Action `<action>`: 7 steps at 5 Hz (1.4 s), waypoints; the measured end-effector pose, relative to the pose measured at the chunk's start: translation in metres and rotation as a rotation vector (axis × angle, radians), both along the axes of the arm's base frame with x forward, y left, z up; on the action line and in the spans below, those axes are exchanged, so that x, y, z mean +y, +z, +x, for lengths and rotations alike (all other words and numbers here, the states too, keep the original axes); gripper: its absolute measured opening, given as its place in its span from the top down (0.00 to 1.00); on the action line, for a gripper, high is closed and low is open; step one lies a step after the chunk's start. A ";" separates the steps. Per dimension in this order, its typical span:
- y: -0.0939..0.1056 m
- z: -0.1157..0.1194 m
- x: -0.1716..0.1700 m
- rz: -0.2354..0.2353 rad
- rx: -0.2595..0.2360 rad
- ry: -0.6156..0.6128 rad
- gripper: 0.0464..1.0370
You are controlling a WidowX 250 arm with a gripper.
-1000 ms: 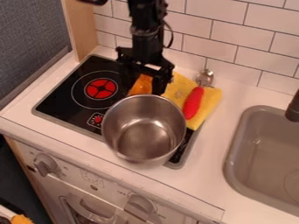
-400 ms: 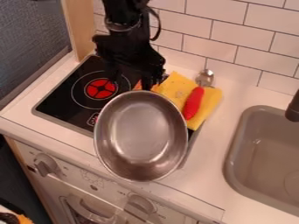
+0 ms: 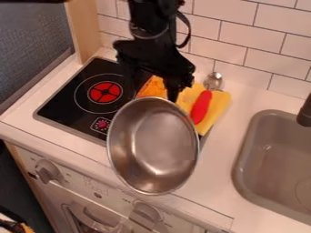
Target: Put the silver pot to the left burner
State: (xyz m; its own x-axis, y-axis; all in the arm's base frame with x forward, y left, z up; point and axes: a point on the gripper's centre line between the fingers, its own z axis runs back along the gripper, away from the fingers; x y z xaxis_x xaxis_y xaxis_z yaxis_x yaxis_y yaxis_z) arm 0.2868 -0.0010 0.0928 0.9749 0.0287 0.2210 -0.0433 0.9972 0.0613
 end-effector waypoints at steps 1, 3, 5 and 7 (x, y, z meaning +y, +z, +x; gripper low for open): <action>-0.015 0.014 0.024 0.005 0.056 0.098 0.04; -0.031 0.031 0.036 0.057 0.063 0.136 0.04; 0.033 0.043 0.022 0.086 -0.249 0.146 0.04; -0.011 -0.015 0.017 0.059 -0.008 0.061 0.04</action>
State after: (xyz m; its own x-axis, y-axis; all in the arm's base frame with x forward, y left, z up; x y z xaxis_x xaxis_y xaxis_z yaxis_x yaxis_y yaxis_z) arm 0.2715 0.0157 0.0816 0.9698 0.0744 0.2321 -0.1044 0.9873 0.1196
